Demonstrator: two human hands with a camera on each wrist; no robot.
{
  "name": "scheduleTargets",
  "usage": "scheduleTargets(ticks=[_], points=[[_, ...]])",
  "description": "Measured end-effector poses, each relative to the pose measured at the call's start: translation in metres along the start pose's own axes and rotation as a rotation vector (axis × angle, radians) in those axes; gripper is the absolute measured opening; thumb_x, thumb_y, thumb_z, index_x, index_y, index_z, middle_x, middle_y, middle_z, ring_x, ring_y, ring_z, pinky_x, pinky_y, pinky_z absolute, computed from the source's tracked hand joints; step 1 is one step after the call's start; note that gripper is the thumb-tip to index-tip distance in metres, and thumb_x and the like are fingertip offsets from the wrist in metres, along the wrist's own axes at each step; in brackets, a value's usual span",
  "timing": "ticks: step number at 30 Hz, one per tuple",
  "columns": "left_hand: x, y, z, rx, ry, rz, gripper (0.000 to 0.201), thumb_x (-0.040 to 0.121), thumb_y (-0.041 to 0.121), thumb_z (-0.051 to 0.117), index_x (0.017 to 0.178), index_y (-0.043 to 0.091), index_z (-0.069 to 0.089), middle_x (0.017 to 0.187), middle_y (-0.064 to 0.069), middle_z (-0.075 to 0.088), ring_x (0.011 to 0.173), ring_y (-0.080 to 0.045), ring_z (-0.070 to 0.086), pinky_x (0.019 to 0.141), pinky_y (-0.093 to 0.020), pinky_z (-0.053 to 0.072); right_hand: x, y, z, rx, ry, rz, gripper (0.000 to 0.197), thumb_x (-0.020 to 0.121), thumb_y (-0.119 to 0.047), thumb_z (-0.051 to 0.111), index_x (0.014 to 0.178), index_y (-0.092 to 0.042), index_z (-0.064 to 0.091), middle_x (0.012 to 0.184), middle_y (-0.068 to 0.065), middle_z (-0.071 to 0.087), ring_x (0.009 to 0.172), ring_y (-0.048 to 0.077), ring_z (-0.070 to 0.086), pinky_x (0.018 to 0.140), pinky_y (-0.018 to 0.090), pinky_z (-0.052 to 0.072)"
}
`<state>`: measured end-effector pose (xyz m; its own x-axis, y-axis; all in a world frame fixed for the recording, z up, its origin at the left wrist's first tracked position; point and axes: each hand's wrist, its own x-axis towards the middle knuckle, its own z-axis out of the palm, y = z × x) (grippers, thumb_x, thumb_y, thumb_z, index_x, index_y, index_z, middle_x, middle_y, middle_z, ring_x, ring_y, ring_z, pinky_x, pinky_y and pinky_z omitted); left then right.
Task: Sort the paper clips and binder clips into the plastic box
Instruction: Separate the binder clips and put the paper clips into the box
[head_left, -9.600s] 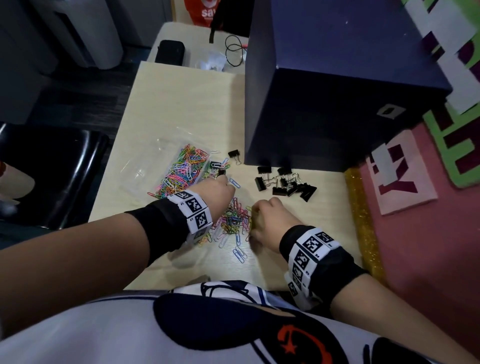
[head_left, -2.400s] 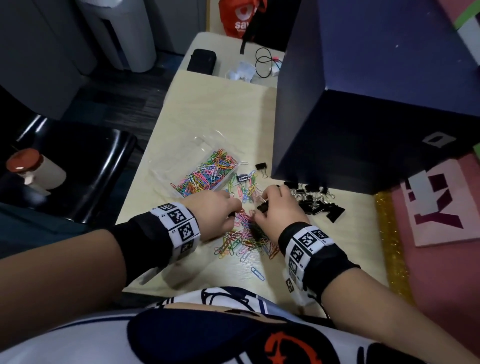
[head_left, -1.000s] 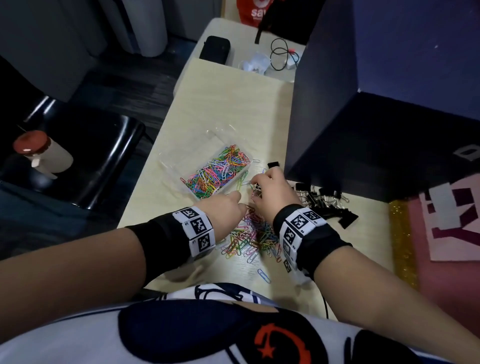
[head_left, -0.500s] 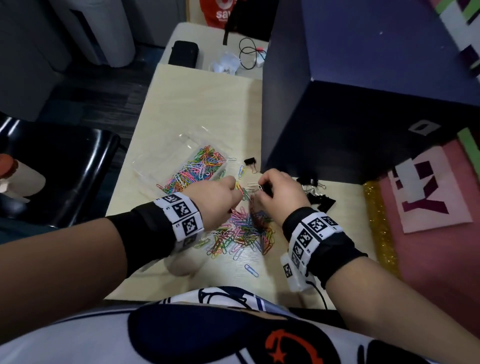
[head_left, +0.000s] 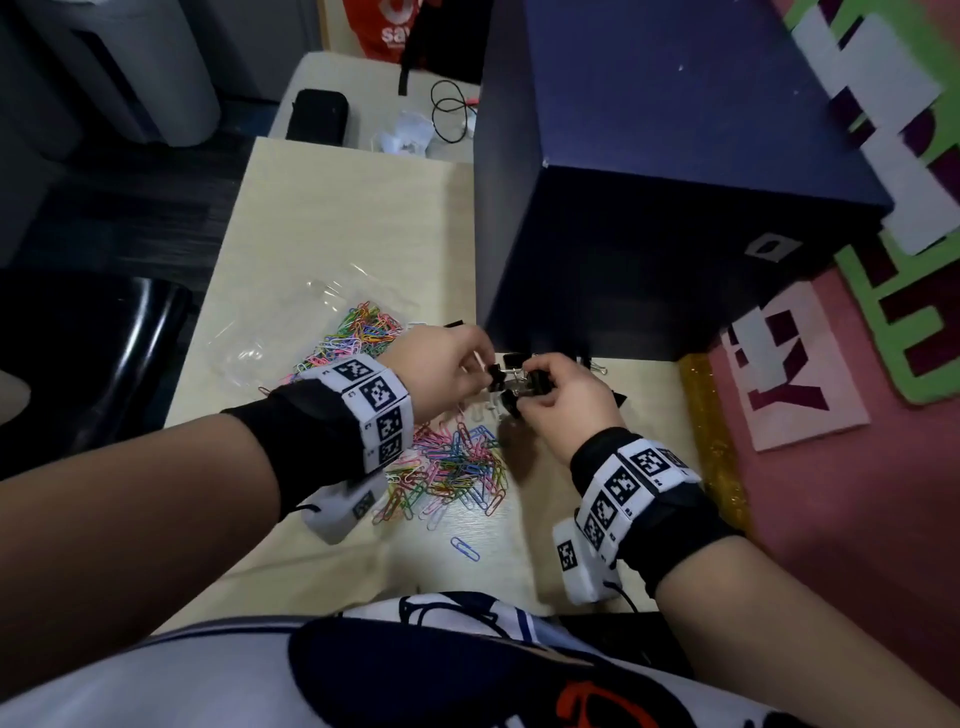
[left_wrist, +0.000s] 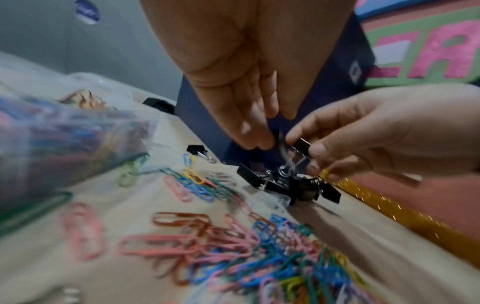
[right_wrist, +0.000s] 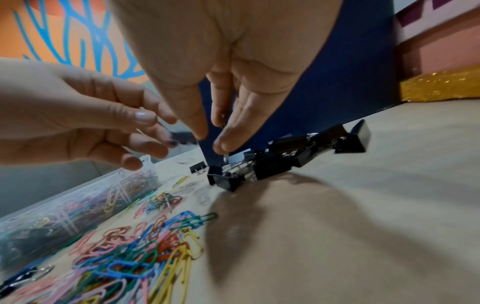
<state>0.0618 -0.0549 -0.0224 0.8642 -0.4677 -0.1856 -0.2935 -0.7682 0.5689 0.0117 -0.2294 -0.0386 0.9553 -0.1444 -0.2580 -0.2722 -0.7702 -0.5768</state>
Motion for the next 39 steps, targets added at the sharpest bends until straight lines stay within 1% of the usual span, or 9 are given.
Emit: scheduleTargets(ticks=[4,7,11,14,20,24,30,34,39], points=[[0.019,-0.004,0.011,0.033,0.029,-0.089,0.035,0.091,0.018,0.051,0.126,0.021,0.052,0.124,-0.002,0.059,0.105,-0.022,0.061,0.093,-0.032,0.046,-0.001,0.006,-0.006,0.024,0.043,0.042,0.025,0.096,-0.018,0.044,0.114,-0.024,0.060,0.109,0.006,0.066,0.098,0.022,0.064,0.089,0.035,0.051],[0.031,-0.012,0.016,0.128,0.009,-0.146,0.043,0.087,0.001,0.046,0.128,0.012,0.048,0.132,-0.013,0.046,0.114,-0.033,0.054,0.094,-0.036,0.043,-0.001,0.009,-0.010,-0.052,0.071,0.032,0.026,0.095,-0.015,0.045,0.116,-0.022,0.060,0.119,0.006,0.059,0.100,0.022,0.062,0.088,0.026,0.048],[0.036,-0.018,0.019,0.303,-0.108,-0.139,0.056,0.080,-0.005,0.049,0.132,0.014,0.045,0.132,-0.011,0.048,0.113,-0.033,0.054,0.094,-0.037,0.046,-0.002,0.007,-0.011,-0.127,0.068,0.026,0.038,0.095,-0.016,0.048,0.133,-0.019,0.050,0.137,0.006,0.043,0.112,0.021,0.055,0.087,0.021,0.039],[0.035,-0.021,0.022,0.495,-0.143,-0.082,0.053,0.083,0.000,0.052,0.134,0.012,0.044,0.121,-0.014,0.052,0.110,-0.034,0.053,0.091,-0.040,0.047,-0.005,0.005,-0.007,-0.186,0.085,0.039,0.043,0.094,-0.019,0.050,0.137,-0.020,0.044,0.142,0.005,0.033,0.100,0.024,0.060,0.079,0.025,0.048],[0.023,-0.023,0.022,0.615,-0.155,0.009,0.022,0.087,0.008,0.053,0.109,0.008,0.056,0.104,-0.013,0.055,0.096,-0.035,0.057,0.080,-0.042,0.046,-0.004,-0.005,0.006,-0.296,0.038,-0.158,0.033,0.092,-0.018,0.051,0.125,-0.017,0.054,0.128,0.005,0.046,0.109,0.024,0.053,0.087,0.030,0.046],[0.019,-0.027,0.020,0.617,-0.187,0.062,0.022,0.085,0.006,0.053,0.106,0.010,0.056,0.105,-0.011,0.056,0.096,-0.033,0.056,0.082,-0.042,0.049,-0.002,-0.013,0.015,-0.282,-0.084,-0.221,0.025,0.093,-0.017,0.048,0.116,-0.017,0.059,0.119,0.003,0.054,0.114,0.020,0.050,0.096,0.032,0.044],[0.017,-0.022,0.019,0.384,-0.102,-0.001,0.024,0.087,0.017,0.056,0.110,0.012,0.053,0.108,-0.012,0.059,0.099,-0.033,0.059,0.088,-0.041,0.047,-0.007,-0.015,0.017,-0.281,-0.111,-0.213,0.024,0.094,-0.015,0.046,0.111,-0.015,0.062,0.116,0.005,0.054,0.110,0.021,0.051,0.088,0.023,0.037],[0.017,-0.012,0.016,0.134,0.030,-0.043,0.033,0.089,0.026,0.057,0.120,0.017,0.052,0.117,-0.009,0.061,0.106,-0.030,0.058,0.090,-0.040,0.048,-0.009,-0.017,0.023,-0.319,-0.184,-0.191,0.031,0.093,-0.010,0.044,0.120,-0.011,0.059,0.120,0.010,0.053,0.108,0.027,0.053,0.089,0.026,0.039],[0.000,-0.021,0.009,0.222,0.059,0.012,0.035,0.089,0.014,0.054,0.123,0.016,0.052,0.122,-0.010,0.053,0.112,-0.032,0.052,0.094,-0.041,0.045,-0.005,-0.032,0.035,-0.346,-0.330,-0.199,0.052,0.088,-0.005,0.044,0.139,-0.017,0.042,0.139,0.008,0.037,0.125,0.027,0.041,0.107,0.032,0.036]])
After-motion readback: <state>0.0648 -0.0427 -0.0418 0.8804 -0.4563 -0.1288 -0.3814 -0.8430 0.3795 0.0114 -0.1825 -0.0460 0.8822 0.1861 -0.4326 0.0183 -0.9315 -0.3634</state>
